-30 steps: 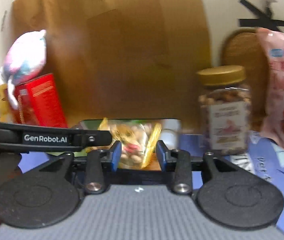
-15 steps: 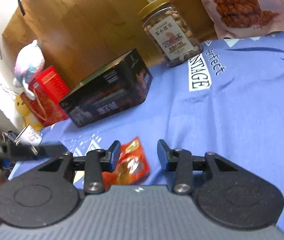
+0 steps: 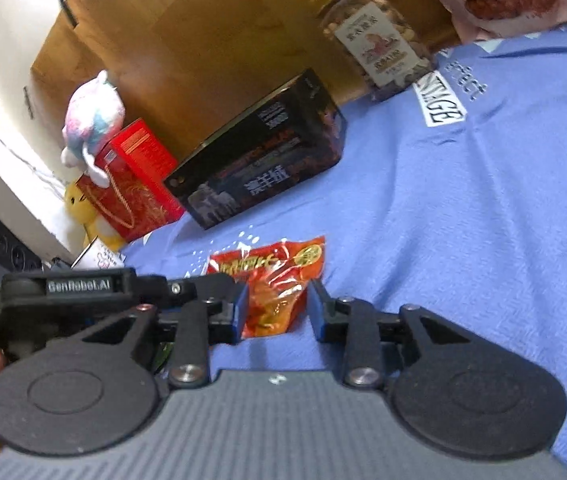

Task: Organize snacks
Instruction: 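Grasp and lift the red spicy-strip packet with the left tool, then carry the red packet into the tin and open the left tool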

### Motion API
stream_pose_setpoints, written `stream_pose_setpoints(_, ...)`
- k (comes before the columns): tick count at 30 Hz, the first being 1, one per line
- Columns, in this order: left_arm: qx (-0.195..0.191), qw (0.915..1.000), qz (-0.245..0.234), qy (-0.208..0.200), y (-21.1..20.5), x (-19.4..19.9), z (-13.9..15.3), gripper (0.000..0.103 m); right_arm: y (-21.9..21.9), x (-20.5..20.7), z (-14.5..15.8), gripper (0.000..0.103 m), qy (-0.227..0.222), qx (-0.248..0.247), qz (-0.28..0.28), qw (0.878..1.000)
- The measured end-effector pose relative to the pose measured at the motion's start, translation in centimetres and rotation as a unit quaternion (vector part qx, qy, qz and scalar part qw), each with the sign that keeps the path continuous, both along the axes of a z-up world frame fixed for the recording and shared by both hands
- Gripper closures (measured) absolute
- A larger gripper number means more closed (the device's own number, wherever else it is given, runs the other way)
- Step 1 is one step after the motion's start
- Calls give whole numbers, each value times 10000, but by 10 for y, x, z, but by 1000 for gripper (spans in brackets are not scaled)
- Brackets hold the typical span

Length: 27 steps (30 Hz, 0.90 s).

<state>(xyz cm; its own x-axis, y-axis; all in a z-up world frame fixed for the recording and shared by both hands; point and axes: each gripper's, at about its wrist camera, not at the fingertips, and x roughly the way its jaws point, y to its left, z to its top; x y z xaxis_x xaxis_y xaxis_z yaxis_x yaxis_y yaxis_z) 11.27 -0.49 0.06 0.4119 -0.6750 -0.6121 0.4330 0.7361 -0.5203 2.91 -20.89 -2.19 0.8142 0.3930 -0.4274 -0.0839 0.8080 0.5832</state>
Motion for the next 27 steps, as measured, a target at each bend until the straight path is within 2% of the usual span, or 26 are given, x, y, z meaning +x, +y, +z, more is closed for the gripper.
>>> stream_pose_setpoints(1,-16,9999,-34,-104,1,-1,4,89,2,-1,1,56,-58,-59,65,9999)
stream_pose_setpoints(2,-44,9998,-75,-192,3,-2,7,90,5,-2,2,48,-120,-145,133,9997)
stream_pose_setpoints(3,-92,9996,-122,-231,4,-2,11,92,11,-2,3,41,-185,-308,224,9991)
stream_pose_setpoints(6,-213,9995,-158,-179,7,2,18,92,31,0,8,30,-302,-976,402,9940)
stream_pose_setpoints(9,-380,9991,-154,-54,8,9,21,92,46,8,9,29,-311,-1500,477,9870)
stream_pose_setpoints(14,-541,9984,-143,107,13,19,22,92,54,29,10,27,-269,-1835,553,9811)
stream_pose_setpoints(17,-651,9978,-131,37,20,23,26,92,50,37,8,51,-286,-1786,553,9820)
stream_pose_setpoints(18,-680,9976,-125,0,22,25,28,92,50,38,8,71,-300,-1694,593,9833)
stream_pose_setpoints(20,-688,9975,-125,-79,23,28,33,92,52,40,10,83,-394,-1675,575,9834)
stream_pose_setpoints(23,-698,9973,-121,-198,23,34,39,92,61,40,15,90,-644,-1893,442,9788)
stream_pose_setpoints(27,-790,9963,-130,-326,25,43,50,92,68,46,23,94,-924,-2202,198,9709)
